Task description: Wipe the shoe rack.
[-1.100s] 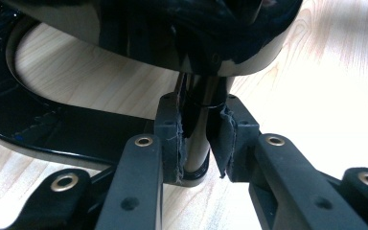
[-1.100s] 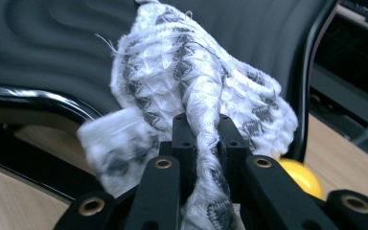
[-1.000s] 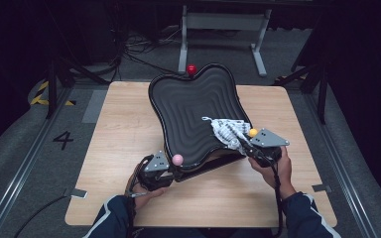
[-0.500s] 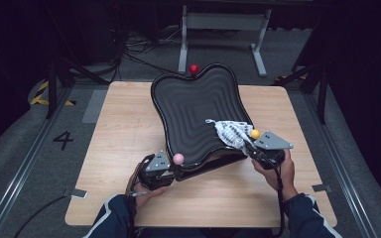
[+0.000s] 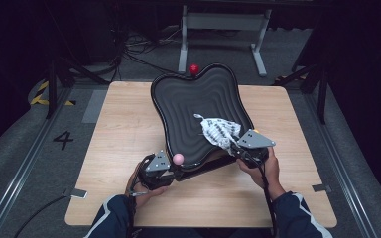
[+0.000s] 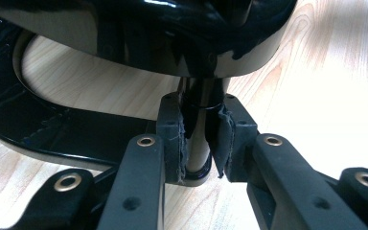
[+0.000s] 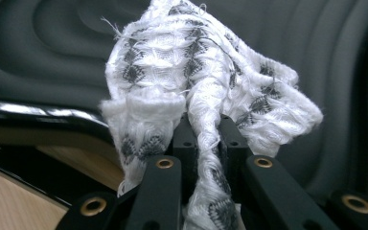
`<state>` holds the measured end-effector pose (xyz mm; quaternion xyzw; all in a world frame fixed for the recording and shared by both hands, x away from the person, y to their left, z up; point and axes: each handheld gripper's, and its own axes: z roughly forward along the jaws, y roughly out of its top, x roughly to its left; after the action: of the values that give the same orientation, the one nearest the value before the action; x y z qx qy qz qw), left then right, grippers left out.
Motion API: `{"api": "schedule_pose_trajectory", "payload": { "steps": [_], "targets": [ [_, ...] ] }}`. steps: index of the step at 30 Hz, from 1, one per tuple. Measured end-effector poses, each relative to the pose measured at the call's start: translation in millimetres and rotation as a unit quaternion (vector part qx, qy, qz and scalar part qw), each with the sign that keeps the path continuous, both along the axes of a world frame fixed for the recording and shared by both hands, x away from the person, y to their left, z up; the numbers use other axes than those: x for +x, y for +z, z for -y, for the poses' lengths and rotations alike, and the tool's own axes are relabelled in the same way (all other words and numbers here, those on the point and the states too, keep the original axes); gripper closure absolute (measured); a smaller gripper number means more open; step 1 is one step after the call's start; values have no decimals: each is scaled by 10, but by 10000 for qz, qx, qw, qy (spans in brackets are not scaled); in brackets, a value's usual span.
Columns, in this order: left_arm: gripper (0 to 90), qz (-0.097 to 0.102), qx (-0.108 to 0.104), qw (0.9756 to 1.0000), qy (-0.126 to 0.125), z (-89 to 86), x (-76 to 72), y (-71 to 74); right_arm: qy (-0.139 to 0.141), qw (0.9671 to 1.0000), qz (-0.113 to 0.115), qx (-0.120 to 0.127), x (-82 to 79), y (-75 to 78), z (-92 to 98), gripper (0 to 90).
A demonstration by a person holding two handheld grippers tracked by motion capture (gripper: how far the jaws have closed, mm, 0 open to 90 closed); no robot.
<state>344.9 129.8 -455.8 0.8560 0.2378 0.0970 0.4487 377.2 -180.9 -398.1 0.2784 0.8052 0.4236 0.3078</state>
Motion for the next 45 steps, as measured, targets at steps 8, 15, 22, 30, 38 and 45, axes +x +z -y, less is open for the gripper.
{"api": "schedule_pose_trajectory", "payload": {
  "steps": [8,15,22,30,38,45],
  "targets": [
    [741,17,65,10000,43,-31,-6,8,401,9991,73,72,-2,5,-339,818],
    [742,14,26,10000,86,-62,-18,-1,968,9950,146,-176,-146,-4,-693,817],
    [743,81,39,9999,69,-64,-25,-5,1045,9942,144,-227,-182,-4,-726,816],
    [743,88,19,10000,10,-33,-28,-9,631,9975,162,-256,-92,27,-510,816],
    [743,70,23,10000,-13,-33,-21,-6,90,9998,18,-202,37,38,-150,816],
    [743,102,23,9999,-4,-44,-1,-7,-319,9989,9,-348,67,32,139,814]
  ]
}}
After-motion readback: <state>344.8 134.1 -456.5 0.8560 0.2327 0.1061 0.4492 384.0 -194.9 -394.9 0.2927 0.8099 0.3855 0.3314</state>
